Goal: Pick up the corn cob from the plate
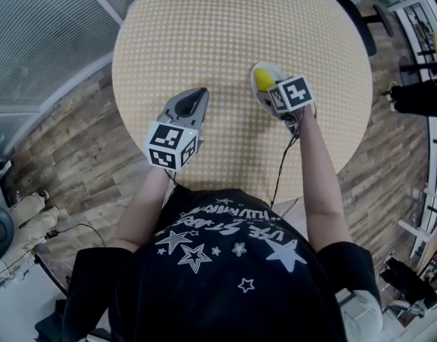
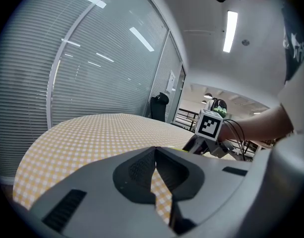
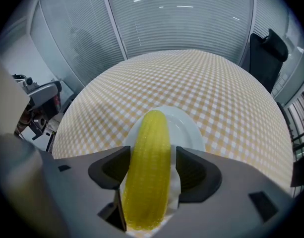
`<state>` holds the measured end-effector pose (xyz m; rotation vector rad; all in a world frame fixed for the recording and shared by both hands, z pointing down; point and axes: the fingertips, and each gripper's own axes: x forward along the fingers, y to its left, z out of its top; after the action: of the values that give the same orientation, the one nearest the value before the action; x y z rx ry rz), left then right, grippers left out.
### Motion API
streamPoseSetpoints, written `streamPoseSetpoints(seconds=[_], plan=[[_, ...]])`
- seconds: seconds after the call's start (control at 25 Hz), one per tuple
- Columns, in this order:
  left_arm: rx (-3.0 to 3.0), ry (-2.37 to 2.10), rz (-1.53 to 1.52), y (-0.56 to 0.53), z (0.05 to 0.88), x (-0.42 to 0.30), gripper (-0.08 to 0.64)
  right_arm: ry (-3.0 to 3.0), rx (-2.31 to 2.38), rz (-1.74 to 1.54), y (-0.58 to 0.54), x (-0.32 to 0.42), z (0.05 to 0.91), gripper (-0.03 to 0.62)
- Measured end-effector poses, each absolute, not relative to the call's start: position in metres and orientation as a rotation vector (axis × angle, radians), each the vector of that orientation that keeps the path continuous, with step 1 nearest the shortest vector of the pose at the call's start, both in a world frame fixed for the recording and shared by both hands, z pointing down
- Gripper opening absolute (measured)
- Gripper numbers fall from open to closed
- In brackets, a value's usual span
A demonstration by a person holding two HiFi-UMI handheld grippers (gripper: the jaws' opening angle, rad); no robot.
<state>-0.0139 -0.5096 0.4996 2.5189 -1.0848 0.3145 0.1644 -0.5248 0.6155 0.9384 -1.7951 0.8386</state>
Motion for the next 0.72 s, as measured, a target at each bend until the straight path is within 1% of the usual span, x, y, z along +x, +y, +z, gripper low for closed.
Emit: streamPoseSetpoints(seconds=[0.12, 0.24, 0.48, 0.72], plan=[[2.52, -1.077, 0.315, -0.507, 0.5, -0.013, 0.008, -1.807, 0.935, 0.861, -0.524, 0.163, 0.616, 0.287], [2.52, -1.07, 0.317, -0.505, 0.502, -0.014, 0.008, -1.817, 0.929, 0.879, -0.522, 0.159, 0.617, 0.269], [2.527, -1.06, 0.315, -0.502, 0.503, -0.008, 0.008, -1.845, 0.909, 0.854, -0.523, 0.158, 0.617, 0.261], [2.534, -1.075, 0.301, -0.497, 0.498, -0.01, 0.008, -1.892, 0.999, 0.901, -0.523, 0.165, 0.613, 0.259]])
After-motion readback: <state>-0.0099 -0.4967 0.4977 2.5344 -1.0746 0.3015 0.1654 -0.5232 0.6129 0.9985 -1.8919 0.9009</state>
